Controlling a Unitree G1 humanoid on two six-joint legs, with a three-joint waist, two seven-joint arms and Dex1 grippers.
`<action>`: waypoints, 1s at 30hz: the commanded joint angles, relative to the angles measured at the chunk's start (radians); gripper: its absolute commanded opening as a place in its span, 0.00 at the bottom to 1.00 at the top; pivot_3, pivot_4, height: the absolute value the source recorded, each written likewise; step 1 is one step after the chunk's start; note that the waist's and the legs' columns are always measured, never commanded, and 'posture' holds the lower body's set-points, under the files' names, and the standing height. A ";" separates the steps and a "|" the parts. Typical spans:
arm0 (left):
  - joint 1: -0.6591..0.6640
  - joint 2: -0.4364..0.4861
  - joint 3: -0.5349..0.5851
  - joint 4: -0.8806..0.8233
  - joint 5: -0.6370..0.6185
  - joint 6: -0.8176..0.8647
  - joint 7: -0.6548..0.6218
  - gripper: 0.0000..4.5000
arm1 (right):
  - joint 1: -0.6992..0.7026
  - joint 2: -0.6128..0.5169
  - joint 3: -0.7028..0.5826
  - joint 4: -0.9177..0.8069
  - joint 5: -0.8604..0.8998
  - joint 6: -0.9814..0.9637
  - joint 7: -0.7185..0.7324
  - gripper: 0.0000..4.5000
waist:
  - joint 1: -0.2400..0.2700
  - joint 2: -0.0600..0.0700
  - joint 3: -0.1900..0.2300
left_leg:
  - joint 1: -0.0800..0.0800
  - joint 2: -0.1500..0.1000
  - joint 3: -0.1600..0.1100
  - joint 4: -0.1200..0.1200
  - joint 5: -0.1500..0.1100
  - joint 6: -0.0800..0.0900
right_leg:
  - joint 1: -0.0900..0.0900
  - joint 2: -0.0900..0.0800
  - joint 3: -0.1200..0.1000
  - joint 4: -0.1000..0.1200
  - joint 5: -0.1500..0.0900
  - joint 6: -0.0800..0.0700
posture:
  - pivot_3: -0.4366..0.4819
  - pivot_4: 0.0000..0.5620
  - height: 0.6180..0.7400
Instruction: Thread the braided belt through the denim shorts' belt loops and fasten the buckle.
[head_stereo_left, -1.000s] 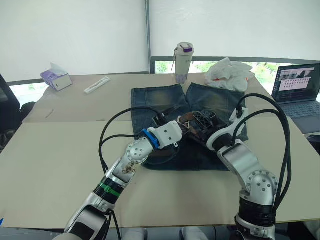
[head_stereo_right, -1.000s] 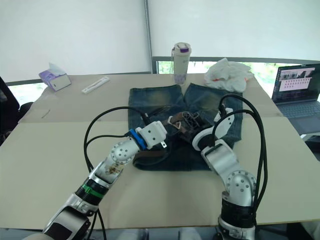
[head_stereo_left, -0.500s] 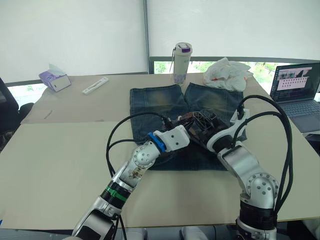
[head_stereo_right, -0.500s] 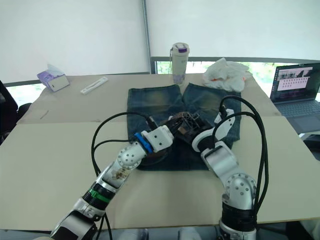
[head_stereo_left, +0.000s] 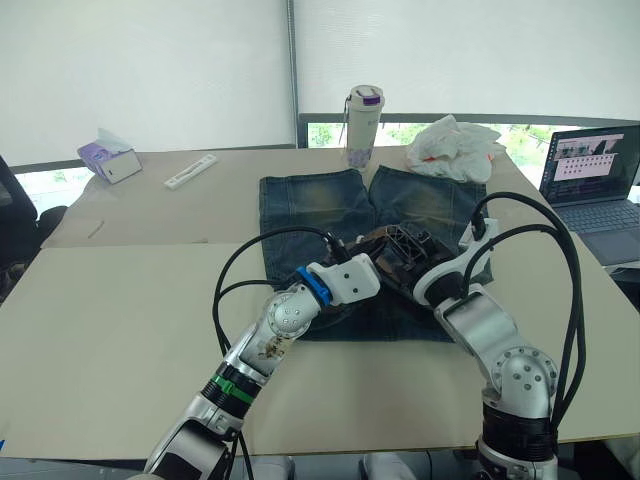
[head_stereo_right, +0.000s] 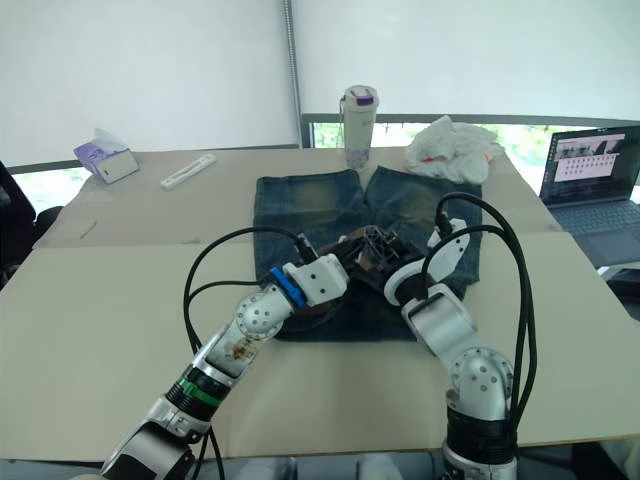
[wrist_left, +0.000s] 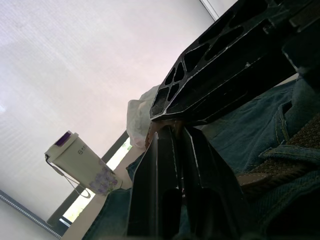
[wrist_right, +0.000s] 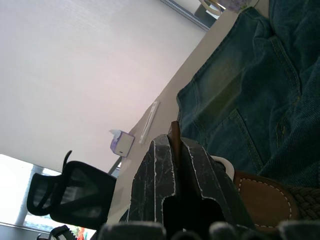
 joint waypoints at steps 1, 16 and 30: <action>0.005 -0.008 0.048 -0.005 -0.035 0.005 0.013 0.00 | 0.003 -0.021 -0.004 -0.062 -0.005 -0.012 0.061 0.40 | -0.002 0.000 0.000 | 0.000 0.000 0.000 0.000 0.000 0.000 | 0.000 0.000 0.000 0.000 0.000 0.000 | 0.48 0.27 1.00; 0.045 -0.219 0.320 -0.132 -0.709 0.487 -0.136 0.00 | 0.074 -0.553 0.283 -0.086 -0.841 -0.126 0.686 0.93 | -0.011 -0.001 0.000 | 0.000 0.000 0.002 0.002 -0.001 0.001 | 0.001 0.003 -0.001 0.000 -0.005 0.009 | 0.48 0.27 1.00; -0.022 -0.331 0.638 -0.176 -1.341 0.960 0.079 0.00 | 0.033 -0.550 0.494 -0.003 -1.235 -0.165 0.906 0.93 | 0.009 -0.003 0.001 | 0.000 -0.001 0.000 0.004 -0.001 0.001 | 0.001 0.000 -0.001 0.000 -0.001 0.002 | 0.48 0.27 1.00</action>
